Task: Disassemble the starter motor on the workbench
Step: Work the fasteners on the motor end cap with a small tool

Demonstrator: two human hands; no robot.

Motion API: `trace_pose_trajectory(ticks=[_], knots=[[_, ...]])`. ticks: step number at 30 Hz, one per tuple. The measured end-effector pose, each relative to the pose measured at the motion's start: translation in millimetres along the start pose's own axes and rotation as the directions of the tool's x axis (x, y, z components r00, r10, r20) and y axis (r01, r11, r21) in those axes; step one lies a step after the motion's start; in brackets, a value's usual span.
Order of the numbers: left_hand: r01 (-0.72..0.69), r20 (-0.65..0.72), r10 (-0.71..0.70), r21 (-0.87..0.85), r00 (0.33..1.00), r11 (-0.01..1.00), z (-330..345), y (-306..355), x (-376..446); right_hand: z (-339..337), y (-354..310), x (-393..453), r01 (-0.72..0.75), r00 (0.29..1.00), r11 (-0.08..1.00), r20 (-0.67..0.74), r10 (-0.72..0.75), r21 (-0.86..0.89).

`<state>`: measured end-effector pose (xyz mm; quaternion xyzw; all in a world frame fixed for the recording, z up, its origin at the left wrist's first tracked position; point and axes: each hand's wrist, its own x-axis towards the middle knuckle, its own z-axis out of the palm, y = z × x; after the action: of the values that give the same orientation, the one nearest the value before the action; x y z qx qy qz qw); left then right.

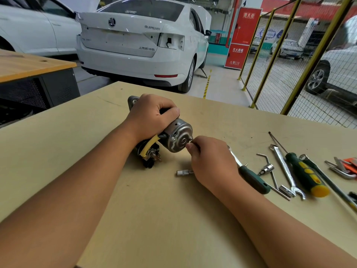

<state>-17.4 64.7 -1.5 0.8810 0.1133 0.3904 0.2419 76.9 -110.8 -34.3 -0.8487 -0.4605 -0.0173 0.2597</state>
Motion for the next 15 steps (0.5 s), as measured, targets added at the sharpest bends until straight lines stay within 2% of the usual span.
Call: trace_pose_trajectory(ticks=[7, 12, 15], knots=[[0.004, 0.004, -0.004, -0.012, 1.000, 1.000, 1.3, -2.0, -0.2, -0.9, -1.3, -4.9, -0.015, 0.993, 0.993, -0.118, 0.029, 0.114], [0.009, 0.001, -0.009, -0.017, 1.000, 1.000, 0.4, 0.0, 0.0, -1.0, -0.1, -3.8, -0.010, 0.998, 0.998, -0.057, 0.014, 0.069], [0.009, 0.003, -0.009, -0.014, 1.000, 1.000, -0.1, 0.9, -0.2, -1.2, -1.0, -2.0, -0.023, 0.994, 0.992, -0.102, 0.037, 0.127]])
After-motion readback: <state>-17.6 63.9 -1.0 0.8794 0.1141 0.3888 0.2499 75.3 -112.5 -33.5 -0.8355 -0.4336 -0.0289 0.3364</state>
